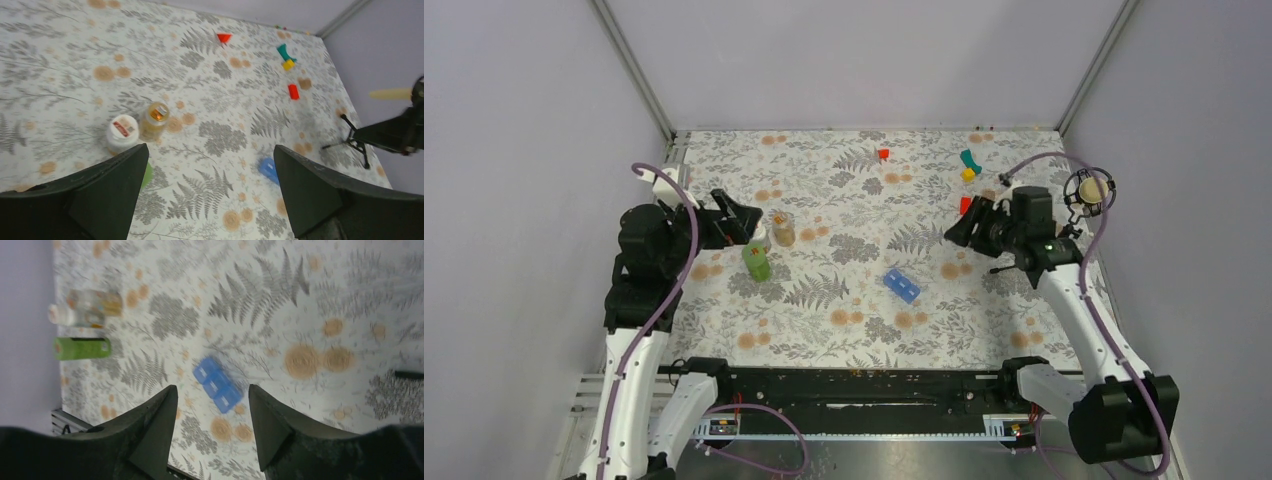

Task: Sort the pills into containers
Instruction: Adjust the pill container at the center of the board.

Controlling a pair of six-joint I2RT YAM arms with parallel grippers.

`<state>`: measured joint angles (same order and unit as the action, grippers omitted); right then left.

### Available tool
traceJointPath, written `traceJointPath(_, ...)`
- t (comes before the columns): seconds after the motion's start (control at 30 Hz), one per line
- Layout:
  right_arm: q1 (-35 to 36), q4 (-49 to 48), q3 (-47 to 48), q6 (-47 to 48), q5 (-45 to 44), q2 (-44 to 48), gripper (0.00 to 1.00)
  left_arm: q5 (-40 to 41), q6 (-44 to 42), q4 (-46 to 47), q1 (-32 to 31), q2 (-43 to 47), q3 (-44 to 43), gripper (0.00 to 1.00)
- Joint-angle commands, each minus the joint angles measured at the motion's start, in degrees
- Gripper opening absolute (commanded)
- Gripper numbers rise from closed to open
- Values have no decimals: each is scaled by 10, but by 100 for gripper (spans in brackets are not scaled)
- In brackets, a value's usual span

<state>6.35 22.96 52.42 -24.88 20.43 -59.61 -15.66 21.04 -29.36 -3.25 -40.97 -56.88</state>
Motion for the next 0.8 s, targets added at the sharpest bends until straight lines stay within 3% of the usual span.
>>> traceJointPath(0.0,34,-61,-71,-15,-49,-18,58,-116,26,54,-4,-22,30,99)
traceJointPath(0.07,45,-96,-97,-23,-59,-32,54,-131,38,70,-28,-26,63,99)
traceJointPath(0.23,77,-132,-120,-41,-83,-85,38,-57,67,88,-142,-30,116,97)
traceJointPath(0.4,92,-167,-129,-41,-113,-160,24,4,135,121,-251,-68,154,82)
traceJointPath(0.53,104,-189,-130,-27,-100,-214,20,23,180,175,-299,-107,186,68)
traceJointPath(0.77,134,-205,-136,-29,-46,-266,20,60,205,217,-328,-157,206,67)
